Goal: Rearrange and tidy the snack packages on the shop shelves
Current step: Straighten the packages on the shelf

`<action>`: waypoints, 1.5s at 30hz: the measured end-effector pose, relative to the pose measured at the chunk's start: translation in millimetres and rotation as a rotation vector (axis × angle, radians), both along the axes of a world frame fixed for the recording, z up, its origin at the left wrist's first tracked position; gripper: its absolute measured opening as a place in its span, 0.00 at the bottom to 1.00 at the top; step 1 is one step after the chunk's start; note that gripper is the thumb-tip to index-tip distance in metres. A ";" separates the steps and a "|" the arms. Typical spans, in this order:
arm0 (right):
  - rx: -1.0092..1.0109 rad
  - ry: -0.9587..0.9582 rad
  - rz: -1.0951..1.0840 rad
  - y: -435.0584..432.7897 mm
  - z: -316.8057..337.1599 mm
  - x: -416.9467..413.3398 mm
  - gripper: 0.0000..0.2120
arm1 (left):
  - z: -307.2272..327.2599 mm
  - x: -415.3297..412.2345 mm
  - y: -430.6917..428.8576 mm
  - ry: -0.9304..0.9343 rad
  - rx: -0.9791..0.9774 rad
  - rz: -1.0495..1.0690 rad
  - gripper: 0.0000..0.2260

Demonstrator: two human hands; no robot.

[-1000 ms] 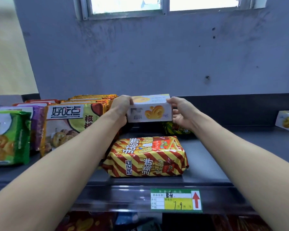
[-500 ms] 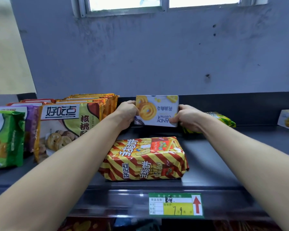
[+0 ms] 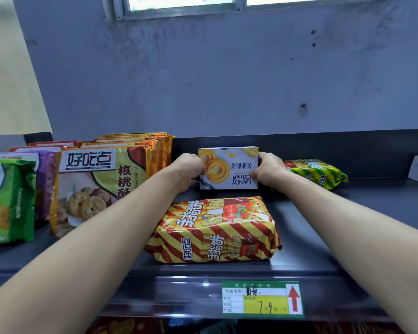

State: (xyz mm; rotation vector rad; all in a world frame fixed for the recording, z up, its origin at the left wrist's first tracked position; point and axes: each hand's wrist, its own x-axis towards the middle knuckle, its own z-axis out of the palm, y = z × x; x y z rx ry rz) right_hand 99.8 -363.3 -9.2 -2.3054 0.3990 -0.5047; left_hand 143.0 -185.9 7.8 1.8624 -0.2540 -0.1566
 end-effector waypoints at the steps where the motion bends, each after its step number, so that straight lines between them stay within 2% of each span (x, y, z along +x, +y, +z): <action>1: -0.014 -0.001 -0.009 1.0 0.0 -0.5 0.13 | 0.1 -0.4 0.2 -0.002 0.014 0.004 0.18; 7: -0.048 0.014 -0.042 -2.4 1.8 -2.4 0.10 | 0.2 -4.9 2.5 -0.025 0.096 -0.004 0.17; 12: 0.017 0.053 0.000 -0.7 0.9 -9.9 0.09 | 3.7 -13.3 2.8 0.002 0.065 0.006 0.16; 15: 0.168 0.019 0.079 6.0 4.6 -20.3 0.15 | 6.7 -19.2 5.0 0.012 -0.008 0.009 0.19; 19: 0.336 -0.033 0.177 11.1 13.7 -30.4 0.26 | 8.9 -25.6 7.1 -0.007 -0.065 -0.057 0.35; 21: 0.445 -0.077 0.201 11.5 19.9 -29.9 0.30 | 7.8 -29.6 6.2 -0.006 -0.050 -0.110 0.34; 24: 0.597 -0.241 0.225 12.8 25.8 -25.4 0.34 | 4.4 -34.1 4.3 0.003 0.014 -0.188 0.23; 28: 0.508 -0.355 0.134 17.6 26.4 -29.0 0.36 | 5.1 -38.2 2.4 -0.058 0.217 -0.195 0.13; 30: 0.530 -0.323 0.168 19.5 23.9 -28.2 0.36 | 6.1 -37.2 -0.1 -0.084 0.198 -0.168 0.12; 31: 0.549 -0.304 0.202 20.1 23.5 -27.6 0.31 | 7.0 -36.9 -1.9 -0.082 0.135 -0.147 0.15; 33: 0.523 -0.275 0.214 21.7 24.7 -30.4 0.18 | 9.0 -35.9 -4.7 -0.082 0.012 -0.086 0.28; 34: 0.504 -0.251 0.225 21.3 25.5 -33.5 0.18 | 9.4 -35.6 -5.5 -0.109 -0.004 -0.057 0.33; 36: 0.471 -0.184 0.280 17.4 22.8 -35.5 0.25 | 9.3 -34.8 -6.6 -0.238 0.076 -0.023 0.34; 38: 0.431 -0.058 0.306 17.2 18.0 -38.1 0.33 | 9.6 -32.8 -6.8 -0.350 0.162 -0.010 0.29; 41: 0.434 0.058 0.339 21.1 10.9 -36.6 0.41 | 10.4 -33.2 -5.8 -0.363 0.106 -0.036 0.22; 45: 0.433 -0.036 0.347 24.3 14.8 -28.6 0.42 | 10.7 -33.9 1.6 -0.319 -0.035 0.005 0.17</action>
